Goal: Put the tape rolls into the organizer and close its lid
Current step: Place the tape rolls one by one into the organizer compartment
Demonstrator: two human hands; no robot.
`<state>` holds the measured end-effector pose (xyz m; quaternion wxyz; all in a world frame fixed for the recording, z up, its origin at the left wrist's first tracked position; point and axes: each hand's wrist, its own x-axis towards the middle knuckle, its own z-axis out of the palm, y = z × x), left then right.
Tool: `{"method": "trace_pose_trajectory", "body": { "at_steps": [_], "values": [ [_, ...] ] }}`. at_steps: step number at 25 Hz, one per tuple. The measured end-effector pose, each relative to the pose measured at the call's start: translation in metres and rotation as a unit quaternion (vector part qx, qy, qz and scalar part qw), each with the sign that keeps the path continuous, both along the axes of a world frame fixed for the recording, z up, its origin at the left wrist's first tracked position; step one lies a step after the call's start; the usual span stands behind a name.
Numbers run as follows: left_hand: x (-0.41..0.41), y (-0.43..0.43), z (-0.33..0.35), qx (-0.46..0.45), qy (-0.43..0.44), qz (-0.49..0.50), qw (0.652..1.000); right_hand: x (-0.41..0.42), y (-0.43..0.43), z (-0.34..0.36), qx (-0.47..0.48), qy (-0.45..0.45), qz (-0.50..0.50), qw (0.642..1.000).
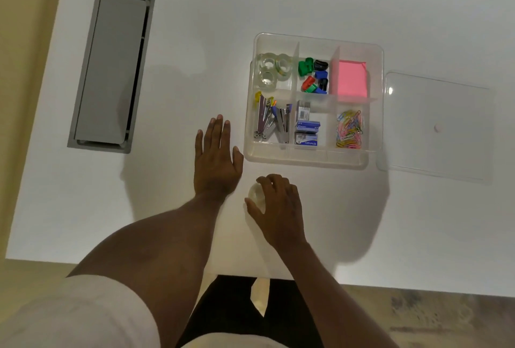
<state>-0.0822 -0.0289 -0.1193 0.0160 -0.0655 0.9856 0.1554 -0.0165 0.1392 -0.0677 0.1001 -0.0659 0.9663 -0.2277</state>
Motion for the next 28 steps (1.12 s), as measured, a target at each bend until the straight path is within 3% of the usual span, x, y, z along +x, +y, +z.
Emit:
{"method": "trace_pose_trajectory", "body": {
  "at_steps": [4,13,22,28],
  "values": [
    [0.0,-0.001,0.0,-0.003,-0.002,0.003,1.0,0.016,0.004,-0.009,0.003,-0.022,-0.021,1.0],
    [0.001,0.0,0.003,0.009,-0.007,0.006,1.0,-0.005,0.0,0.005,-0.038,0.059,-0.03,0.997],
    [-0.001,-0.001,-0.007,0.004,0.011,0.004,1.0,-0.121,0.006,0.047,-0.119,0.108,-0.036,0.986],
    [-0.001,-0.004,-0.013,0.003,0.014,0.003,1.0,-0.209,0.021,0.062,-0.116,0.111,-0.047,0.986]
  ]
}}
